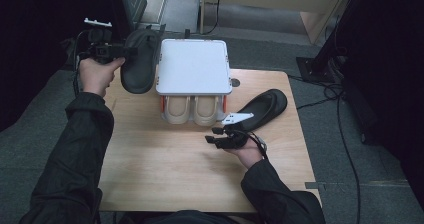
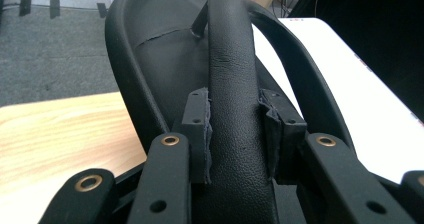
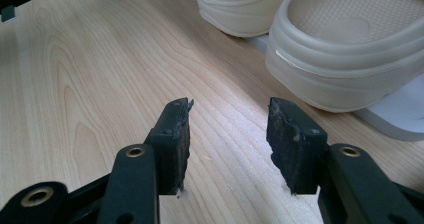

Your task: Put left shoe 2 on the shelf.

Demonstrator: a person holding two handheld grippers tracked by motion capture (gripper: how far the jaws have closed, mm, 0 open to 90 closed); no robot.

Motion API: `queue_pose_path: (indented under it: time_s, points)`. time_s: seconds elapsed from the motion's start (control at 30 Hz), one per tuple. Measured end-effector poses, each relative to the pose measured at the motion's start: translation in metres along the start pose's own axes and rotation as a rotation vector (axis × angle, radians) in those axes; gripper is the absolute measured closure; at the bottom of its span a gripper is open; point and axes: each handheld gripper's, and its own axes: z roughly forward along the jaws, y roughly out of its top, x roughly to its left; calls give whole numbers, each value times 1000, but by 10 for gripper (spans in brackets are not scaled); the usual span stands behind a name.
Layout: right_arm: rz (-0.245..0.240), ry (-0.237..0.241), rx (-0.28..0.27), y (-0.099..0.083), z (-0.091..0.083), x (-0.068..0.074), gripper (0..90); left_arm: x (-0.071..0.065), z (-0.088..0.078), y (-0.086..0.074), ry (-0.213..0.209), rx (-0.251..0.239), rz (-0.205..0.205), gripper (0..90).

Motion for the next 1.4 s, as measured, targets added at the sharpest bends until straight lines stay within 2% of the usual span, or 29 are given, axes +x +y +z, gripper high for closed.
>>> queue_pose_path:
  time_s: [0.13,0.33,0.63,0.83,1.0,1.13,1.27,1.33,1.4]
  points:
    - [1,-3,-1,0,-1,0,523,-19,8,11,-6,4,23,679]
    - [-1,-8,-7,0,-4,-1,523,-38,25,20,-16,26,40,679]
    - [7,-16,-20,0,-9,-3,523,-62,59,17,-32,56,61,680]
    - [6,-21,-28,0,-12,-4,523,-66,73,9,-35,53,50,679]
    - [4,-21,-31,0,-13,-5,523,-65,83,2,-43,64,28,679]
    - [8,-21,-31,0,-13,-5,523,-68,88,-3,-39,78,47,677]
    - [12,-21,-41,0,-14,-6,525,-68,90,-6,-51,80,37,672]
    - [14,-26,-42,1,-15,-7,525,-67,90,-7,-59,98,43,664]
    - [17,-30,-46,1,-17,-8,525,-66,87,-6,-66,95,47,624]
